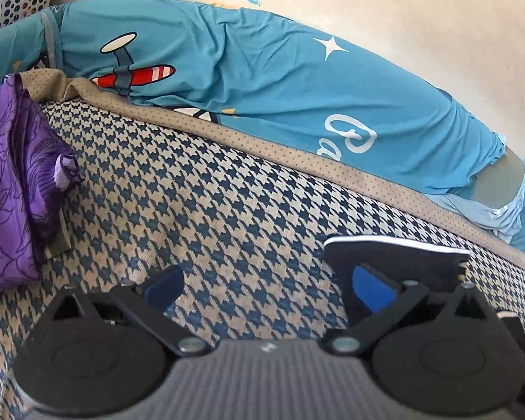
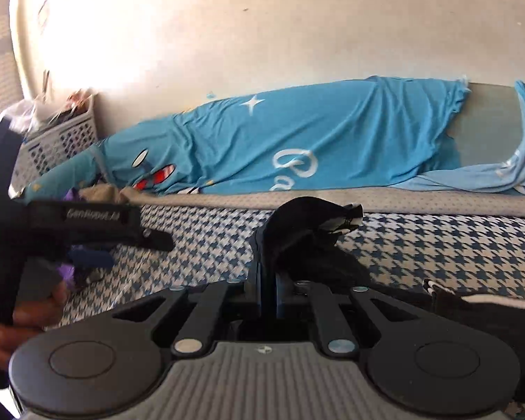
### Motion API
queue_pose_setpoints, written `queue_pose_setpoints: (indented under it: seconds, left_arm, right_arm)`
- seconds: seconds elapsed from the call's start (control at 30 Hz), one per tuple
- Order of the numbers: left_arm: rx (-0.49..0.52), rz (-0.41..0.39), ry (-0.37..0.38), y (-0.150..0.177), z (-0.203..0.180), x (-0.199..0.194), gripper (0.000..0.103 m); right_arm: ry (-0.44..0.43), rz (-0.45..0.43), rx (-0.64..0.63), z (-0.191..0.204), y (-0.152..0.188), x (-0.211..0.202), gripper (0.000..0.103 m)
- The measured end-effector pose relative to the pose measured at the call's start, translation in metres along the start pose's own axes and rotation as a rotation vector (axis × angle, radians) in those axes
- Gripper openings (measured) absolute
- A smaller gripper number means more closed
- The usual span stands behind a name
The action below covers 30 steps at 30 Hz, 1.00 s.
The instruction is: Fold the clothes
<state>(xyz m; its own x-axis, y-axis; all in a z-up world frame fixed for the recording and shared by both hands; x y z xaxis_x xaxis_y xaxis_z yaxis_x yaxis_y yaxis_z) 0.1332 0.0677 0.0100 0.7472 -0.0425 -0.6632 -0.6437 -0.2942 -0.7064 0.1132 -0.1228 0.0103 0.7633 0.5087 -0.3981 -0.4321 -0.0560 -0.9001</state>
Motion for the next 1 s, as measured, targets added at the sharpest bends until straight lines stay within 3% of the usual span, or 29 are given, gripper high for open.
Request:
queue_pose_setpoints:
  seconds: [0.13, 0.3, 0.5, 0.67, 0.77, 1.0]
  left_arm:
    - [0.012, 0.008, 0.055, 0.005, -0.009, -0.003, 0.103]
    - [0.028, 0.017, 0.125, 0.011, -0.019, -0.006, 0.103]
    - [0.039, 0.045, 0.217, 0.019, -0.033, -0.008, 0.103]
    - [0.068, 0.066, 0.237, 0.026, -0.044, -0.006, 0.103]
    - [0.103, 0.085, 0.187, 0.030, -0.045, 0.000, 0.103]
    - [0.040, 0.193, -0.056, 0.049, -0.006, 0.033, 0.103]
  right_arm:
    - [-0.042, 0.070, -0.196, 0.037, 0.028, 0.006, 0.009]
    - [-0.055, 0.117, -0.287, 0.057, 0.050, 0.013, 0.010]
    - [-0.043, 0.123, -0.286, 0.056, 0.055, 0.016, 0.010]
    - [-0.034, 0.124, -0.299, 0.059, 0.060, 0.019, 0.011]
    - [-0.031, 0.123, -0.307, 0.061, 0.064, 0.020, 0.012]
    - [-0.027, 0.118, -0.327, 0.061, 0.066, 0.018, 0.014]
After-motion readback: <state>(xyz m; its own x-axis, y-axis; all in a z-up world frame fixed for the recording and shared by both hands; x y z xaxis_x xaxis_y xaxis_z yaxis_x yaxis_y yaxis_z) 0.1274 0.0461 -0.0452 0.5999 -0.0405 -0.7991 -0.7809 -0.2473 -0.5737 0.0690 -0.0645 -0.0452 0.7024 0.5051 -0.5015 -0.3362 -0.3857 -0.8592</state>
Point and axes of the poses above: each gripper's, at about its wrist camera, not at the fingertips, and x roughly the way its jaws point, z to its left, y to its underside, the point moved 6 cm from there along x, roughly the way its jaws point, and after that the axes turned 7 degrees about -z, right-handed, at the moved point
